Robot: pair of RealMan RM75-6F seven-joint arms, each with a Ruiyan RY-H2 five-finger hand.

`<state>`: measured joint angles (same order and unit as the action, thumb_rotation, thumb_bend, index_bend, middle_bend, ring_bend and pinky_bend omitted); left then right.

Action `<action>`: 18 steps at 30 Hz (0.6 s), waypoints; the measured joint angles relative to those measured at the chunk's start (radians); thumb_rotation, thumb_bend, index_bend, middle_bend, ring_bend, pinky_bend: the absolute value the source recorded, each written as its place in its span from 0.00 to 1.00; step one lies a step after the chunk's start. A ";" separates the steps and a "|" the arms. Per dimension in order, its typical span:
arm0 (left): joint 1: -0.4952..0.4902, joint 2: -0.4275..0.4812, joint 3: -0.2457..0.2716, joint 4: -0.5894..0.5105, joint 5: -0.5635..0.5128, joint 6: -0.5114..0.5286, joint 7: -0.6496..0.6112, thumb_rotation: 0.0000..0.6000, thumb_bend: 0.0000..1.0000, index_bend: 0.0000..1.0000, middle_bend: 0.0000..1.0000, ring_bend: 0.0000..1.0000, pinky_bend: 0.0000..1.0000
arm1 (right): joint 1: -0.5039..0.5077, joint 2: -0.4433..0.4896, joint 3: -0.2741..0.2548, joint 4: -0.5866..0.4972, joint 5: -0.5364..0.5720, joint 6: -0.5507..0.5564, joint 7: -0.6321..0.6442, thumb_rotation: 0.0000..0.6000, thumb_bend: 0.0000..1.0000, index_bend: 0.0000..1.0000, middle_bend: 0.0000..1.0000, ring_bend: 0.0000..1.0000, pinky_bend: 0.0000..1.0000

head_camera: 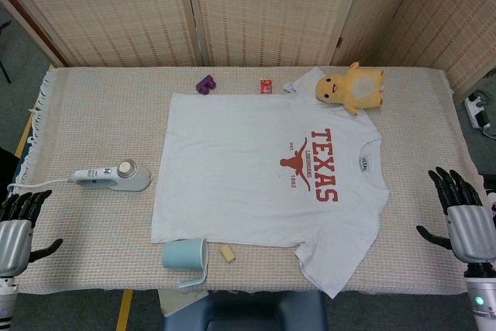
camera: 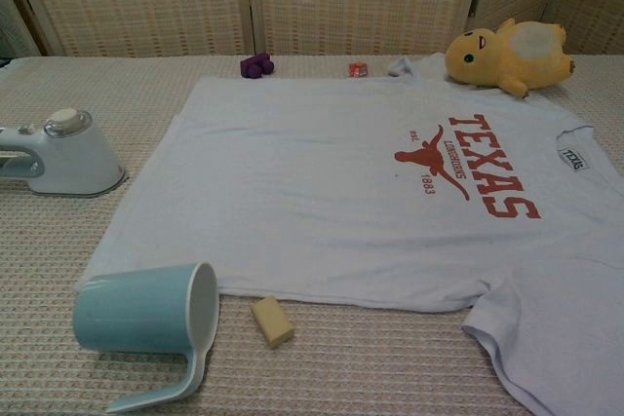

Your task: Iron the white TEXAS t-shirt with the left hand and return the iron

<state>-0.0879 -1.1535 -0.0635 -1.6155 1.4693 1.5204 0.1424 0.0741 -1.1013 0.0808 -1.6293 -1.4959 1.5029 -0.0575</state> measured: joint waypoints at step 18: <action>0.001 0.021 -0.014 0.002 0.000 0.006 -0.055 1.00 0.12 0.21 0.25 0.18 0.15 | -0.018 0.025 -0.009 0.002 -0.029 0.036 0.040 1.00 0.01 0.00 0.06 0.02 0.13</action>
<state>-0.0866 -1.1326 -0.0771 -1.6136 1.4694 1.5267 0.0877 0.0556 -1.0764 0.0716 -1.6272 -1.5249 1.5390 -0.0176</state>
